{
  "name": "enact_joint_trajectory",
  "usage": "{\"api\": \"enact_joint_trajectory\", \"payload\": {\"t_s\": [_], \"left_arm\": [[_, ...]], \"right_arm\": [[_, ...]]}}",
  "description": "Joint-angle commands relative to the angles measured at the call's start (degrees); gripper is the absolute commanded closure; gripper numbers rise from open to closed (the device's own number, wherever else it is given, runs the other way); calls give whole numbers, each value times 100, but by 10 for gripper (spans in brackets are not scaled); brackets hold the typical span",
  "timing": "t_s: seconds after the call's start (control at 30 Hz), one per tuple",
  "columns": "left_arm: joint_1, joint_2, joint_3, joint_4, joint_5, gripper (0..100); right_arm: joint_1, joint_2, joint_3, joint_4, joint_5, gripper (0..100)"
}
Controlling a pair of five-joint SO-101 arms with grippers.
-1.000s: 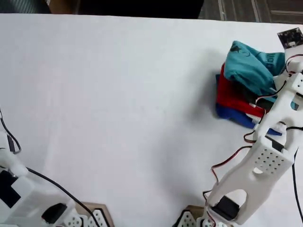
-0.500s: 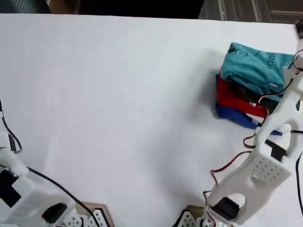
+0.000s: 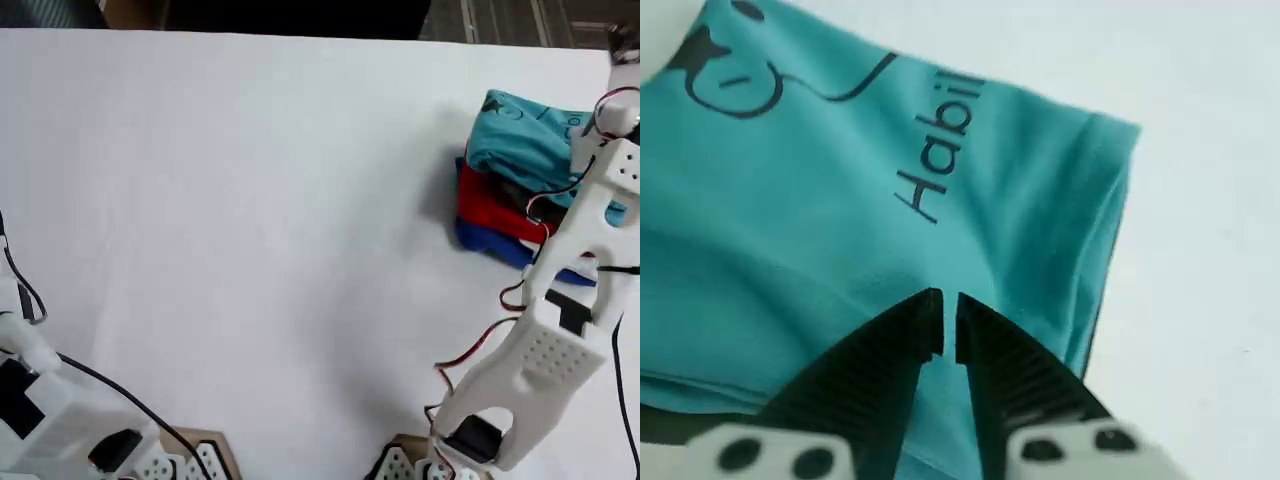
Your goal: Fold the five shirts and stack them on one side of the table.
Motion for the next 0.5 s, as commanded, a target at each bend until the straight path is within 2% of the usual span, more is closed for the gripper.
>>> {"api": "enact_joint_trajectory", "payload": {"t_s": [0.0,0.17,0.23,0.33,0.47], "left_arm": [[62,-316,-66,-70,18,974],[158,-334,-268,176,0,974],[290,-448,-523,668,0,974],[607,-1116,-866,1556,-18,974],[1160,-2549,-831,2084,-554,974]], "right_arm": [[57,242,-35,198,-62,978],[57,295,-97,646,-114,978],[66,-84,-132,734,-659,978],[145,-927,-158,910,-1292,978],[-40,-1921,123,1569,-1266,978]]}}
